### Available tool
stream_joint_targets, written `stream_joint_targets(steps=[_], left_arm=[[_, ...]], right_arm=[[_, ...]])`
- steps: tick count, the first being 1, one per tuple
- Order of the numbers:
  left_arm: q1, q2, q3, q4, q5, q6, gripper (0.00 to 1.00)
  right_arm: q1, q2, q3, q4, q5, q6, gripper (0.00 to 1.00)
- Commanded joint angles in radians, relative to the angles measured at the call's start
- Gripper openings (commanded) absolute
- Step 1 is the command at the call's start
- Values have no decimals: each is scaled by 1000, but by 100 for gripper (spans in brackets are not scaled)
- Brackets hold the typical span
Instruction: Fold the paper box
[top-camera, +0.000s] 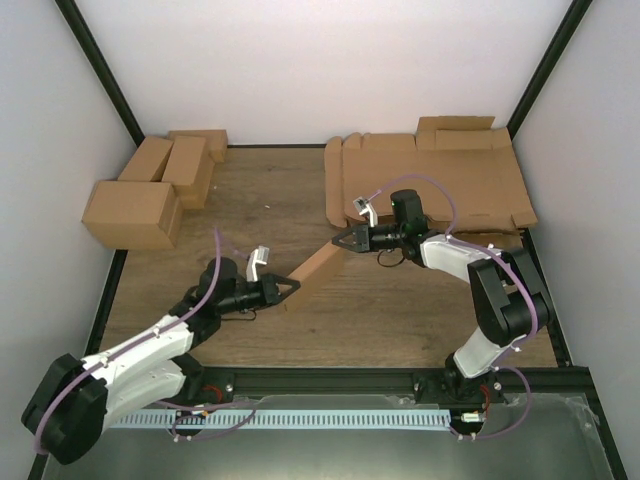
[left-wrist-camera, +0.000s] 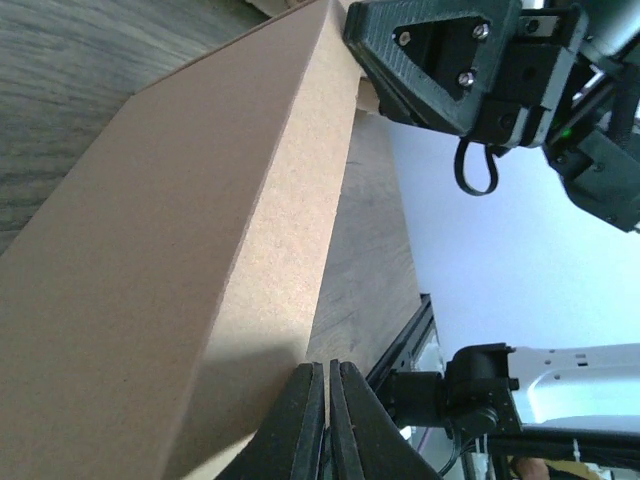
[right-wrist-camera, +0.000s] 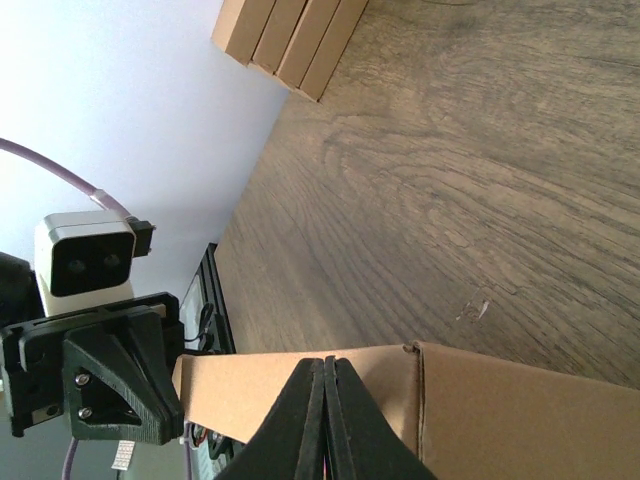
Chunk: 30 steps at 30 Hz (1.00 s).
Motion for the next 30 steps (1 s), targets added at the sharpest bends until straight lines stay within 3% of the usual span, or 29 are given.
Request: stream_joint_targets(steps=[1,3,8,13,21,25,30], left_arm=[[8,14,-124,207,4,-68,4],[11,3,-118,196,8,-65,4],[25,-67,33,-41,-19,13,4],[61,-64,106,-62,35,-7,4],[66,32,-67,81,52,-30,4],[66,39,-34,-40,40,53,4],[66,42,-1,-91,29,77,4]], right_arm=[[7,34,-28,-99,51,-25,1],[7,34,-28,-99,50,-23,1],[7,27,-23,-108,55,-25,1],[8,26,-22,-112,56,-32,1],[7,6,26,-151,40,-41,1],[6,-52,88,-154,7,-9,1],[4,-3,62,-80,7,20,1]])
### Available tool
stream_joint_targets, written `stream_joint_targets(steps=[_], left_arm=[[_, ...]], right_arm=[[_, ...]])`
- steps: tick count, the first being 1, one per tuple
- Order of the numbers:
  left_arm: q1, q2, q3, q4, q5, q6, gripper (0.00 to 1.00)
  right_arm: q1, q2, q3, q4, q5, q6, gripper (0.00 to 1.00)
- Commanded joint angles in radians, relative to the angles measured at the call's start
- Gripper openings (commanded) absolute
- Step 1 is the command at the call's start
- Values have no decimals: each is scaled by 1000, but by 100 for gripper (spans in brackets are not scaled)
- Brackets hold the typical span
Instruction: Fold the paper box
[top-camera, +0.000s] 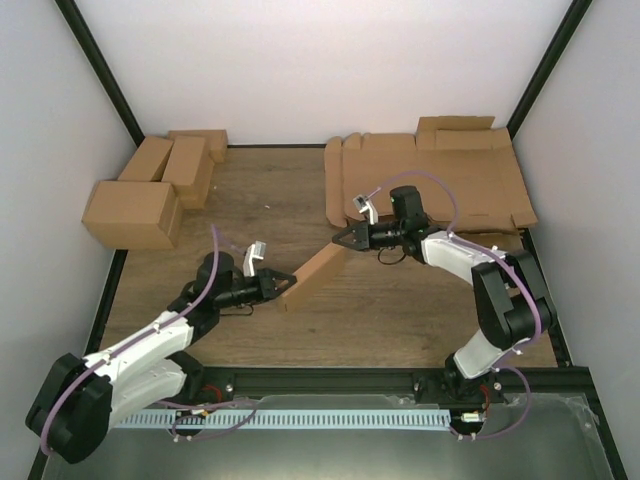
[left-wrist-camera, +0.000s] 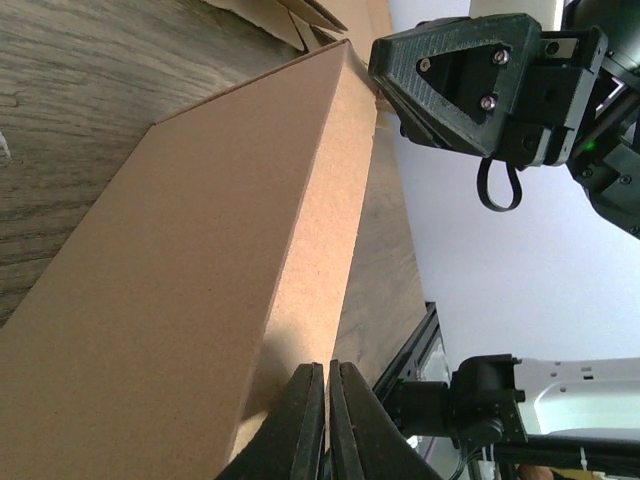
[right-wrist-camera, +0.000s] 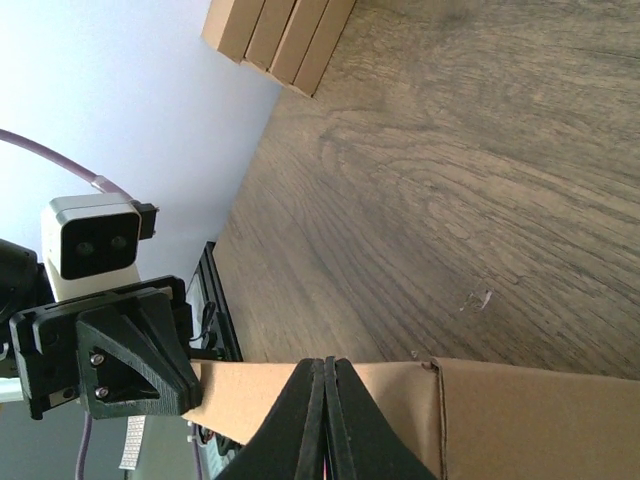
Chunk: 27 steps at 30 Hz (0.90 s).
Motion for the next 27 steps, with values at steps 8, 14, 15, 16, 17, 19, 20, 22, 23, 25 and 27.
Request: stream_joint_targets(steps=[8,14,15,16,17,19,20,22,23,25,27], left_arm=[[-1,17,207,-377,-50,208,29],[-32,68,481,-730,-185,493,97],[-48,89,513,-752,-201,528,100],[-69,115,543,-773,-210,571,100],[-100,147,579,-802,-243,612,100],[-180,228,659,-874,-349,689,100],[-209,287,701,-914,-411,721,100],[-250,365,762,-977,-529,758,100],[-259,398,782,-999,-574,771,100],[-263,440,801,-1019,-613,791,100],[-262,469,811,-1020,-631,802,99]], right_arm=[[-2,129,-116,160,-3,57,1],[-2,80,-115,105,12,20,1],[-2,76,-111,95,15,15,1],[-2,73,-107,89,13,11,1],[-2,72,-102,84,12,8,1],[-1,72,-91,77,6,6,1],[-2,71,-88,74,4,4,1],[-2,68,-80,63,3,-1,1],[-2,67,-78,60,1,-4,1],[-1,66,-72,53,-1,-8,1],[-2,64,-67,44,-3,-13,1]])
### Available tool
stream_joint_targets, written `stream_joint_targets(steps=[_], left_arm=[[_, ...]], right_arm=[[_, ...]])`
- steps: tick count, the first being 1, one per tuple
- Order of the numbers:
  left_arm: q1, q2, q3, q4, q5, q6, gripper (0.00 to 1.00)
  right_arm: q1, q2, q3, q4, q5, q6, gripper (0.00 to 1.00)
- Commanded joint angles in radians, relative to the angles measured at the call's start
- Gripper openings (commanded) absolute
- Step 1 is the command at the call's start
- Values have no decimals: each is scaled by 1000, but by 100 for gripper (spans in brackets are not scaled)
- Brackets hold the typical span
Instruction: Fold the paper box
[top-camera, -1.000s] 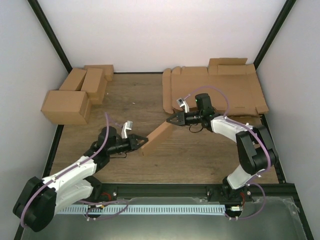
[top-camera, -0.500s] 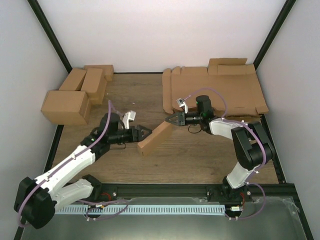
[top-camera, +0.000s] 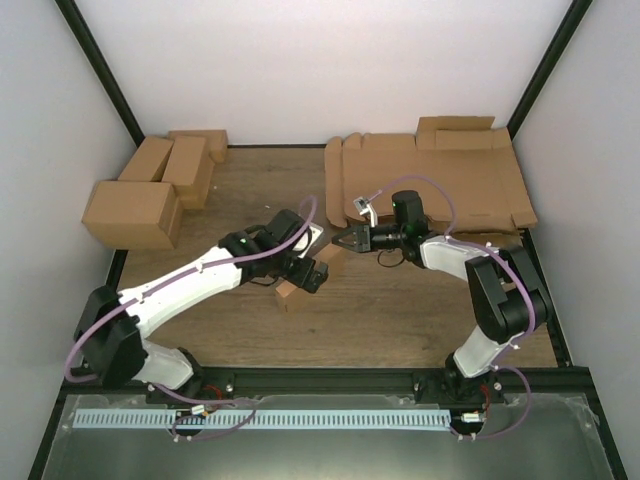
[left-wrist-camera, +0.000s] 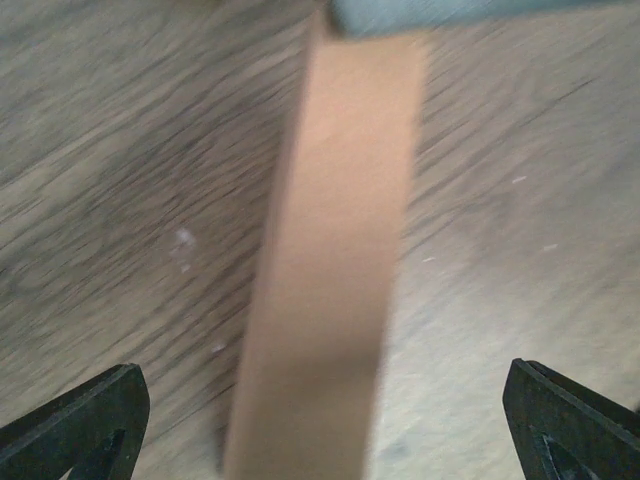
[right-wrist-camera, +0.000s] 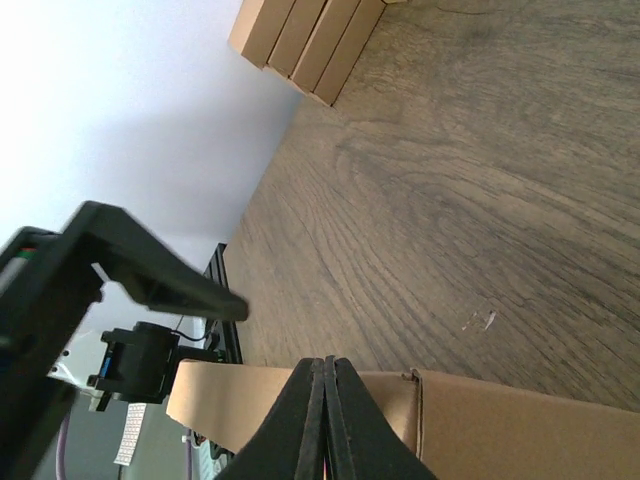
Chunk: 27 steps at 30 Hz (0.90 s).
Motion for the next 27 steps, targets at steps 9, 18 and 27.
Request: stream_joint_targets(steps=[9,18,27], left_arm=[[-4,133,65,-158,-160,122,56],[-49,113,129,-232,-378,165,33],[-176,37,129,-140,-678,247,35]], right_arm=[[4,-4,14,-182,47,-45,1],[-3,-137,85,-289,119,-68,14],[-68,-286,96,-432,211,-14,67]])
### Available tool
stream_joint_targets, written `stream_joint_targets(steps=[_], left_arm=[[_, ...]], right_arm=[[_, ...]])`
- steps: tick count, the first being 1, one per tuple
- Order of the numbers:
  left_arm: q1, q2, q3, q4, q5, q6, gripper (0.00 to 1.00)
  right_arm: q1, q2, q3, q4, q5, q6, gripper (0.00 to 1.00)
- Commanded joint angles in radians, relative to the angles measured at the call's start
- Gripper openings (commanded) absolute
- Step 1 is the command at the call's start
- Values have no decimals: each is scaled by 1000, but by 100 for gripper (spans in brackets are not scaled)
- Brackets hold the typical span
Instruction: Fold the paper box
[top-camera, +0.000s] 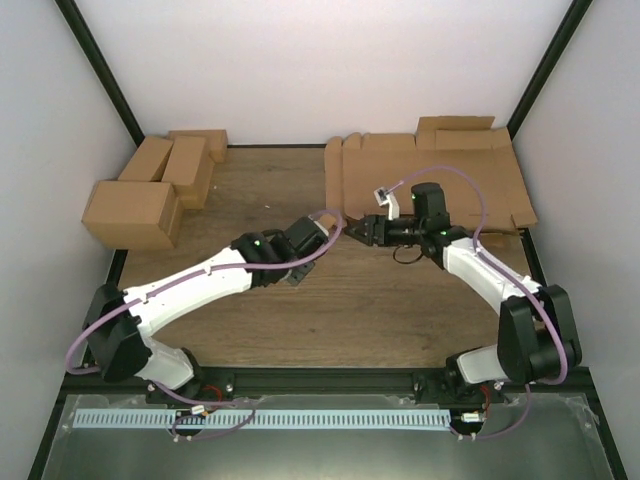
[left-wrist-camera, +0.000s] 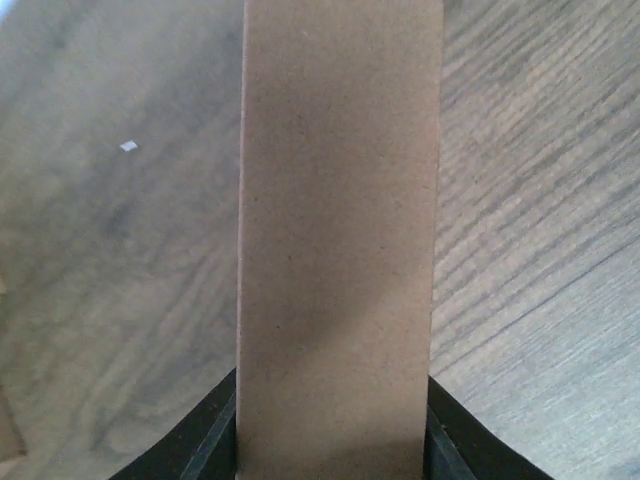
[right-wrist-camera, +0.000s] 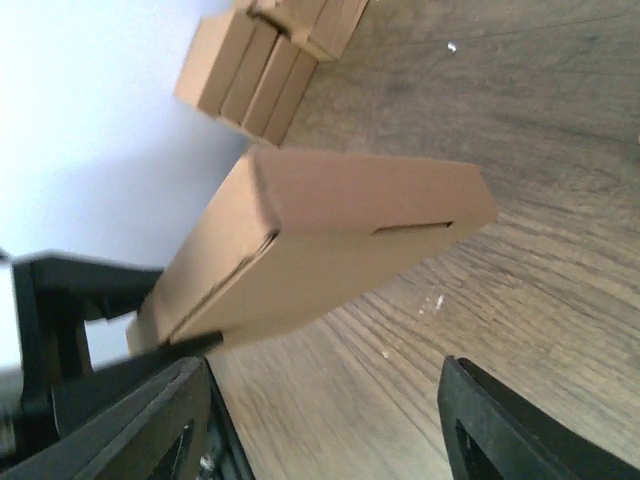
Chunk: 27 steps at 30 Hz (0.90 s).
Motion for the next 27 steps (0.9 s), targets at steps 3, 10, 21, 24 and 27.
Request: stream_joint_targets(steps=[3,10,21,24,27], left_arm=[[-133,-75,-37,128,-244,195,33],[-194,-138,-205,363,-303,392,29],[-227,-286,-350,583,-244,549,37],[-235,-302,-372,594,-238,564,37],[-242,-303,-385,593,-250,566,38]], right_arm=[[-19,-53,118,-190,113,56,92],[-21,-41,304,-530,285,232,100],[-20,-64,174,-433,53,472,95],[-18,-83,124,-296,-55,568,91],[-17,-83,136,-294,-63,574,85]])
